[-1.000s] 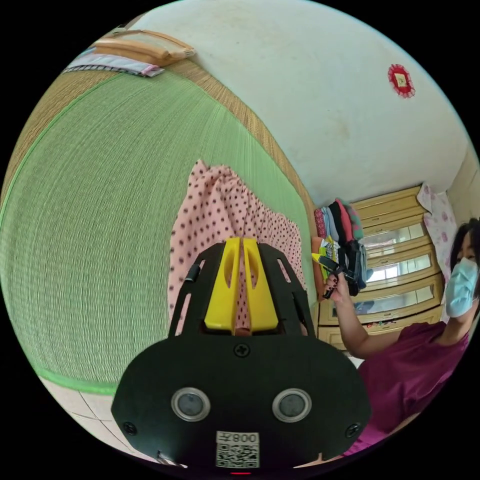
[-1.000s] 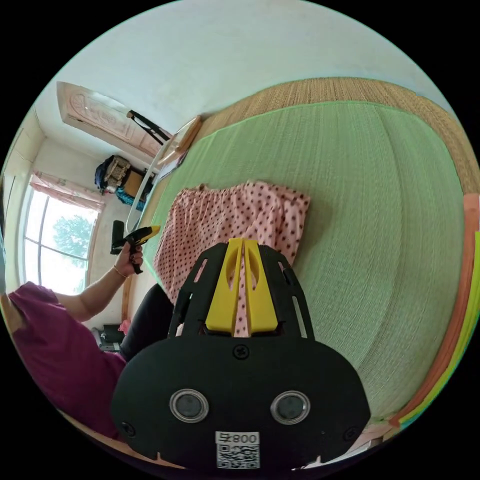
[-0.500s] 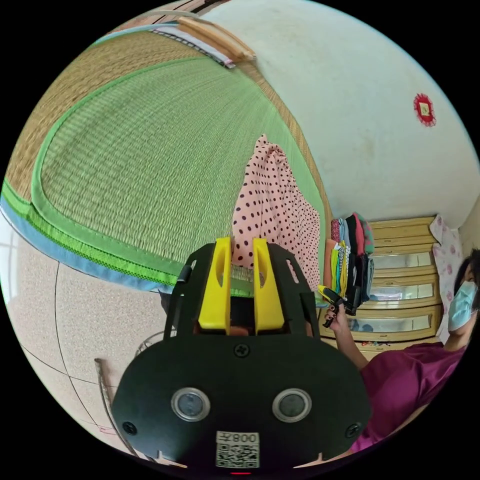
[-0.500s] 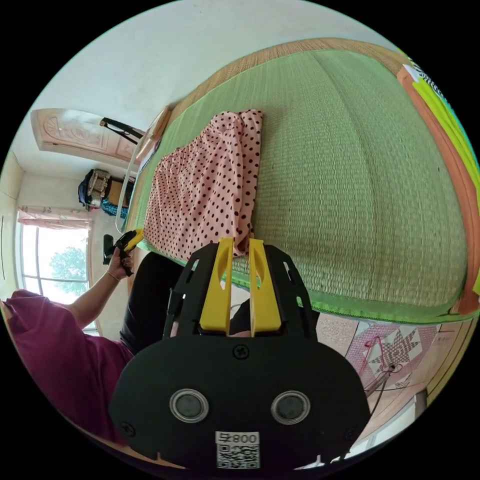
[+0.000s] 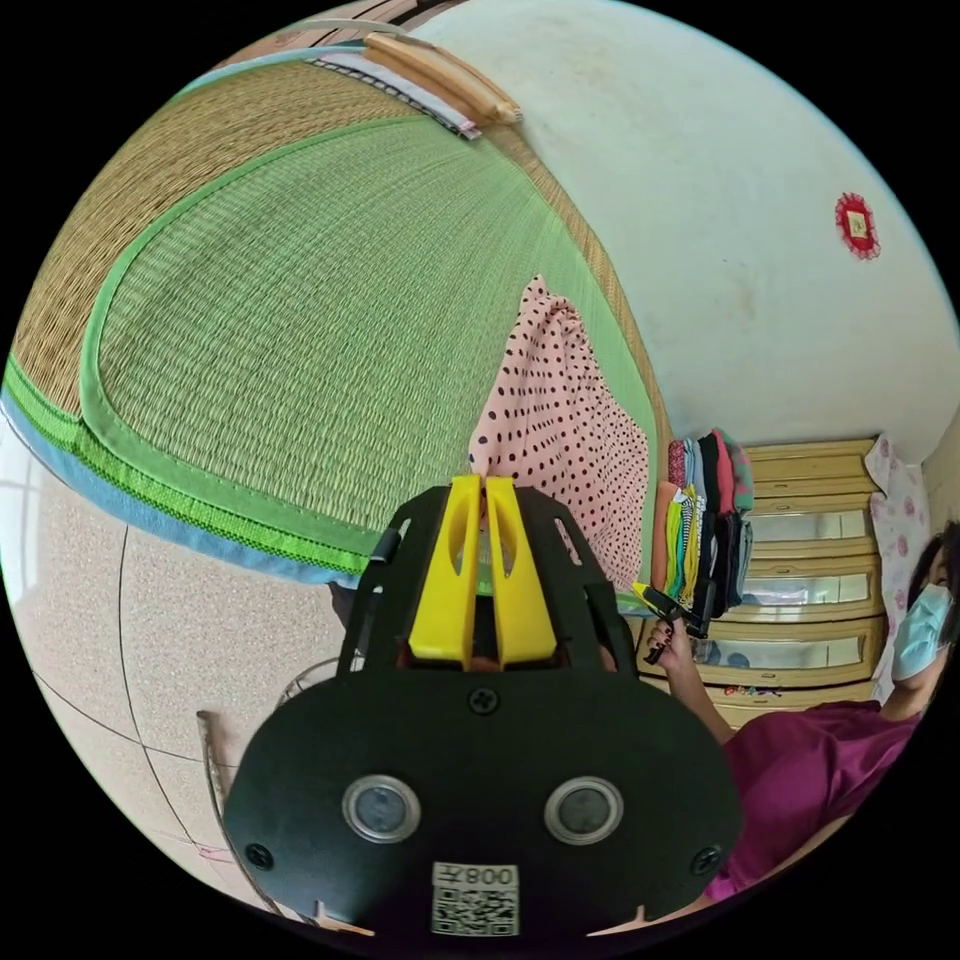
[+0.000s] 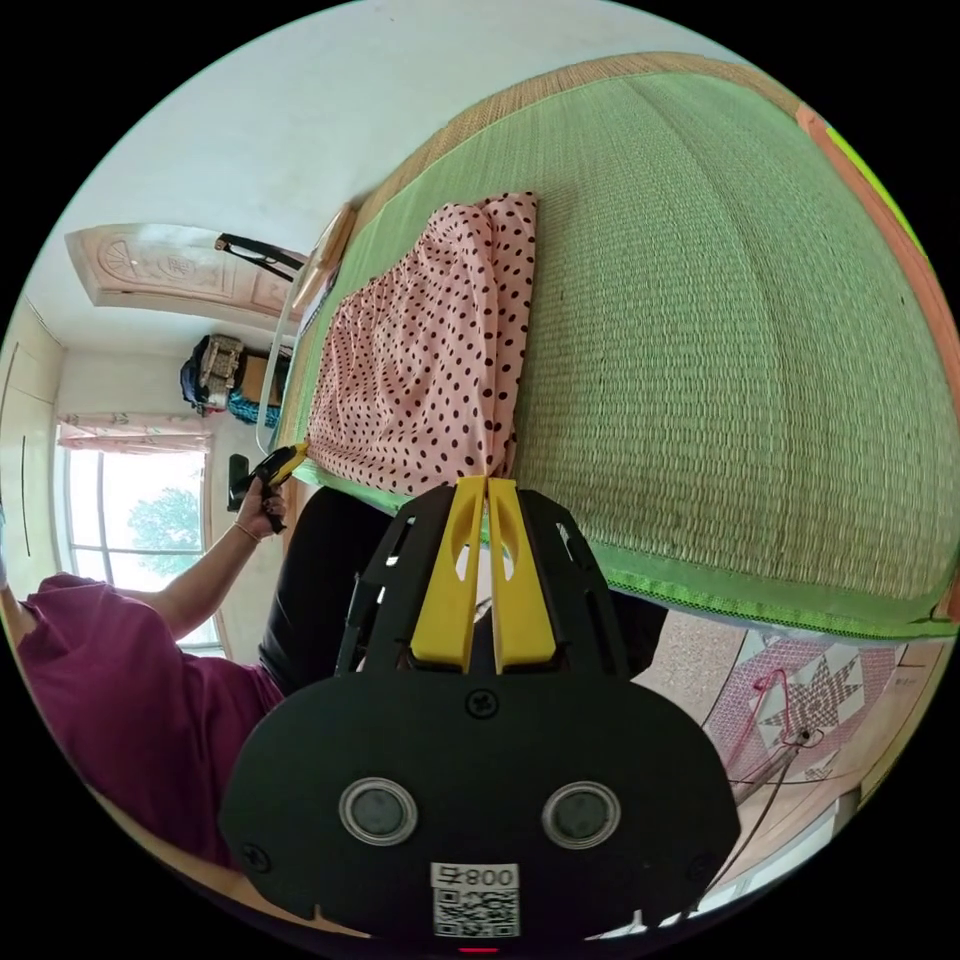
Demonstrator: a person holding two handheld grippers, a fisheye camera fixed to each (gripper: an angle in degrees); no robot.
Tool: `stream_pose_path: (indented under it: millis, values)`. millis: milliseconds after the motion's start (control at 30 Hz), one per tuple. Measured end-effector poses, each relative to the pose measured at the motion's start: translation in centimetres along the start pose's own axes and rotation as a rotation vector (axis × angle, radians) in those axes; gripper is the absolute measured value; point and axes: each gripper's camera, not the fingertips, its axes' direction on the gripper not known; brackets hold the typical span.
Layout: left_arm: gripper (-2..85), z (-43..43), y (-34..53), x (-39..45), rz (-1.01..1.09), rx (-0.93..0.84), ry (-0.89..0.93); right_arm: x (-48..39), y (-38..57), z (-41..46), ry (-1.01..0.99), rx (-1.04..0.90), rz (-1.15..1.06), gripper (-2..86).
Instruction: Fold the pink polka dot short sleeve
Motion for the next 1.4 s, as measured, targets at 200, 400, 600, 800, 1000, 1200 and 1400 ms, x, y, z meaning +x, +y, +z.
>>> stream_pose_path:
  millis: [200,400,600,800,1000,1200,1400]
  values:
    - [2.2,-0.5,2.8,3.0,0.002,0.057,-0.025,1.4,1.7,-0.9,-0.063,0.033,0.035,0.1]
    - [4.7,2.8,5.8,15.8,0.356,-0.003,0.030,1.6,2.6,-1.8,-0.118,0.068,0.035,0.1]
    - [7.8,16.2,10.8,33.4,0.838,-0.307,0.124,1.4,2.9,-2.7,-0.202,0.090,0.034,0.1]
    - [8.6,24.7,16.4,44.0,1.175,-0.403,-0.122,0.9,2.7,-3.6,-0.270,0.107,0.006,0.2]
    - [2.0,27.4,17.9,46.9,1.148,-0.402,-0.208,1.1,2.4,-2.9,-0.282,0.091,-0.001,0.6]
    - [0.6,27.0,18.1,47.7,1.085,-0.390,-0.166,3.9,1.7,-3.8,-0.233,0.172,0.063,2.0]
    - [0.3,26.9,18.3,48.3,1.059,-0.388,-0.127,7.0,-2.6,-3.2,-0.229,0.221,0.138,7.7]
